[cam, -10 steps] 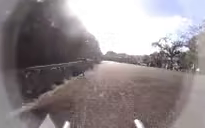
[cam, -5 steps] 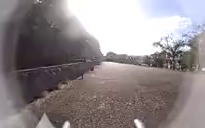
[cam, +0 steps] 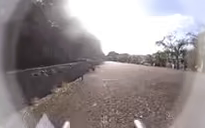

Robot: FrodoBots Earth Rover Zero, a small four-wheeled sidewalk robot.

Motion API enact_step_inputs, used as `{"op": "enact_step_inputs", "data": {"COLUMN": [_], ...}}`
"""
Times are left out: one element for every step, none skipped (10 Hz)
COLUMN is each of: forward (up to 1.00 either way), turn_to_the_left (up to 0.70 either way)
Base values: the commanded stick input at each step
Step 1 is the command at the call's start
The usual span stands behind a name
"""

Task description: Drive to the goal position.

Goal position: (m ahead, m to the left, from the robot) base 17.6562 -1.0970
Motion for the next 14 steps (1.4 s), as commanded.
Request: {"op": "enact_step_inputs", "data": {"forward": [0.7, 0.7, 0.7, 0.7, 0.7, 0.7, 0.7, 0.7, 0.7, 0.7, 0.7, 0.7, 0.7, 0.7], "turn_to_the_left": [-0.35, -0.35, -0.35, -0.35, -0.35, -0.31, -0.24, -0.17, -0.11, -0.04, 0.0, 0.0, 0.0, 0.0]}}
